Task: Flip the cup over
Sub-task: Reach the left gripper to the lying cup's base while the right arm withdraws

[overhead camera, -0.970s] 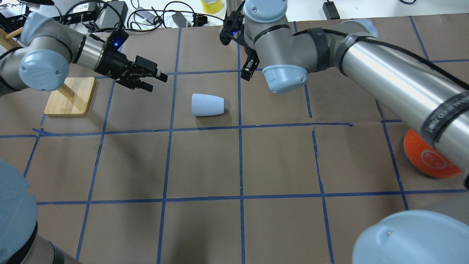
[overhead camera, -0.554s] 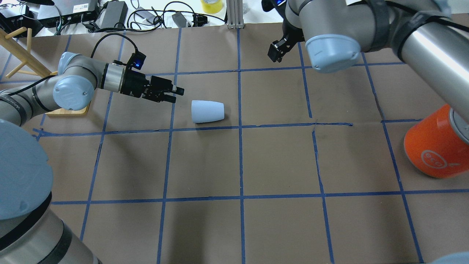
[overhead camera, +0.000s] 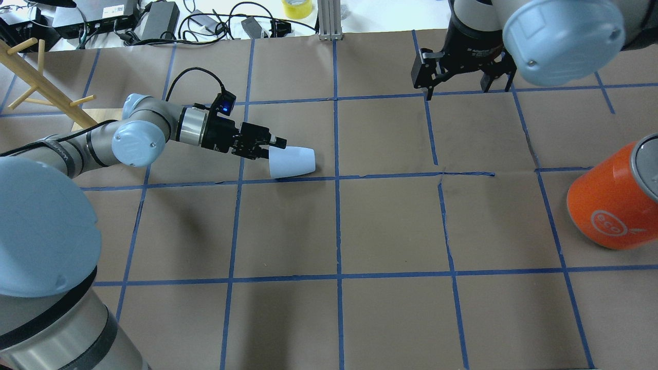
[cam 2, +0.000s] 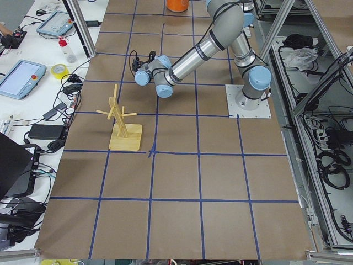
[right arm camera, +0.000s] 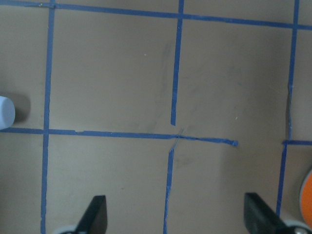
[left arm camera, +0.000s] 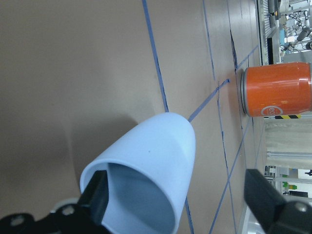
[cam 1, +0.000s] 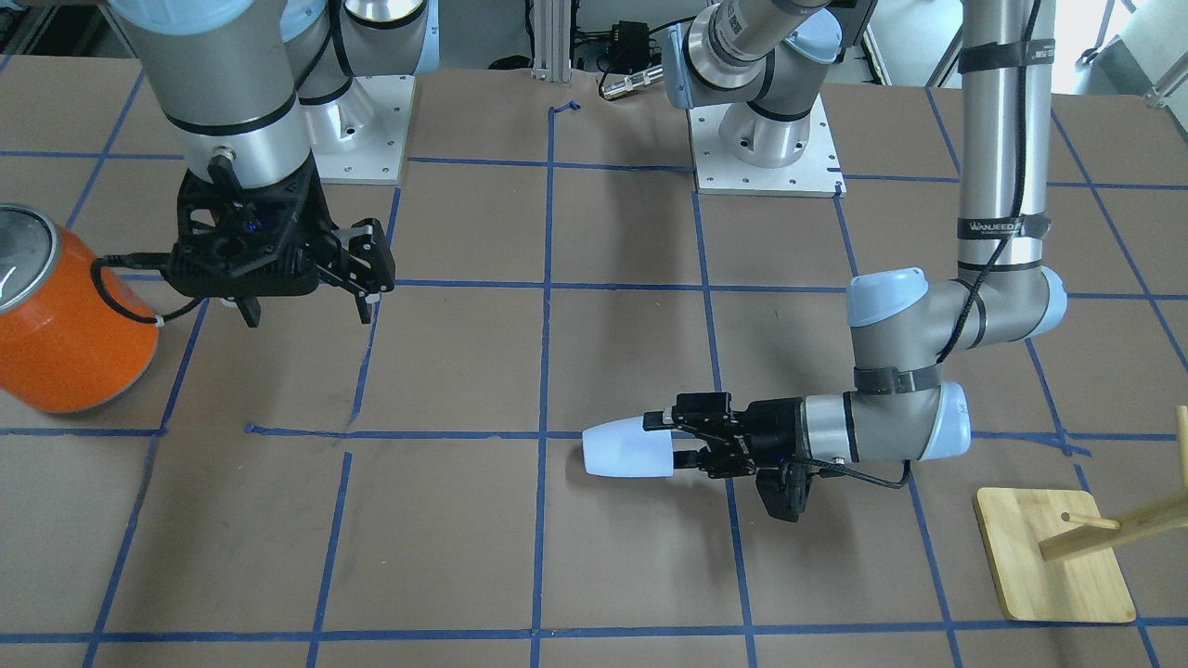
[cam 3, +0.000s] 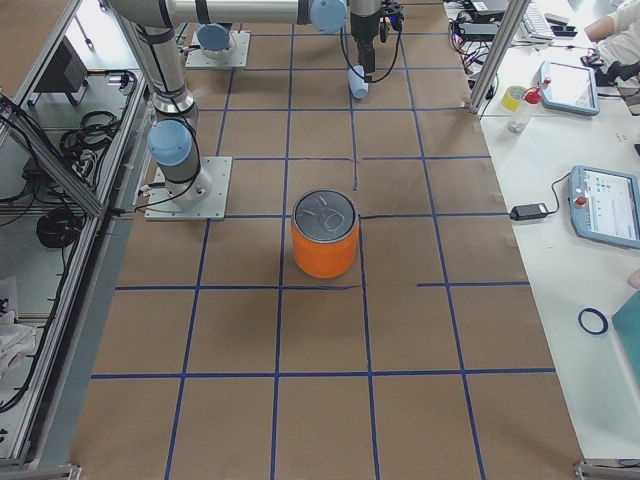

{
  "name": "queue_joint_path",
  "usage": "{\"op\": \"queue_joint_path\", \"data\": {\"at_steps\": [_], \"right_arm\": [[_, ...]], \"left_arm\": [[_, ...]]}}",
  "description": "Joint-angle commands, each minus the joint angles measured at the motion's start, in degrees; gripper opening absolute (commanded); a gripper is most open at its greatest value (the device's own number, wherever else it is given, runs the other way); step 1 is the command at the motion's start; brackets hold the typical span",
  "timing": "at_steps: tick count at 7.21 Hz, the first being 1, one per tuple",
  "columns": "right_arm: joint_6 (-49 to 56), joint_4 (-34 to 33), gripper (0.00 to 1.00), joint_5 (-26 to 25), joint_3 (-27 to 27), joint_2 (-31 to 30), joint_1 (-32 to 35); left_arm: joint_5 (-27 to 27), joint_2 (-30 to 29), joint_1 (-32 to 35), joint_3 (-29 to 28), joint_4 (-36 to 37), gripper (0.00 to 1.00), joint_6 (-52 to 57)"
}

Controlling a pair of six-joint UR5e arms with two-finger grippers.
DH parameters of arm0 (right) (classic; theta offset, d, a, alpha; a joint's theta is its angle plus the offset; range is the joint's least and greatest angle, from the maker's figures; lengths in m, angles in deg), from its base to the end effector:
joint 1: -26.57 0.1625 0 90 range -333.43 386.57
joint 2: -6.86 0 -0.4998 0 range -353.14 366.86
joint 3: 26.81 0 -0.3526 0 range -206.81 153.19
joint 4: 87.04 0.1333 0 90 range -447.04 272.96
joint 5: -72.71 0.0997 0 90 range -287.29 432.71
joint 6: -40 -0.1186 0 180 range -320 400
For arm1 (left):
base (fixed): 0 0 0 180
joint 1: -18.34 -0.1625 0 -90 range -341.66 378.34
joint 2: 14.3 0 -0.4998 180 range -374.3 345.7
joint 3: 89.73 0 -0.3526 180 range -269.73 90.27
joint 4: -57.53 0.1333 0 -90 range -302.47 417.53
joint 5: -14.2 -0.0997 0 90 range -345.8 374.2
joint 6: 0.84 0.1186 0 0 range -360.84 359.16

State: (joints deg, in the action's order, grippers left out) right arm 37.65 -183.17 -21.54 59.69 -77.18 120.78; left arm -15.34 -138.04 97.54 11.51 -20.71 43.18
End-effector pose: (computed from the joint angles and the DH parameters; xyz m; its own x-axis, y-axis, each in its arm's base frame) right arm 0.1617 -0.5007 0.5328 -0.9971 -0.0276 0.0713 -0.0324 0.9972 -0.0670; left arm -0.1239 -0.6125 0.2253 -0.3930 0.1679 0.9041 0.1618 0.9805 -0.1118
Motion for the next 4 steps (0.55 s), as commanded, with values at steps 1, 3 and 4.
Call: {"op": "queue_joint_path", "data": {"at_steps": [1,3,4], "right_arm": [[-1.86,4.18,1.00,0.29,0.07,-0.33,-5.77],[-2.56,5.95,1.00,-1.02,0.07,-2.68,-6.15],[-3.87,5.95,1.00,-0.16,0.07,-3.57,-6.06]], "left_arm": [[2.02,-0.19,1.22,0.72,-0.50,0.42,-0.07],[1.41,0.34,1.22,0.54,0.19,0.00,-0.16],[1.23,1.04,1.22,0.37,0.20,0.00,-1.12]]}}
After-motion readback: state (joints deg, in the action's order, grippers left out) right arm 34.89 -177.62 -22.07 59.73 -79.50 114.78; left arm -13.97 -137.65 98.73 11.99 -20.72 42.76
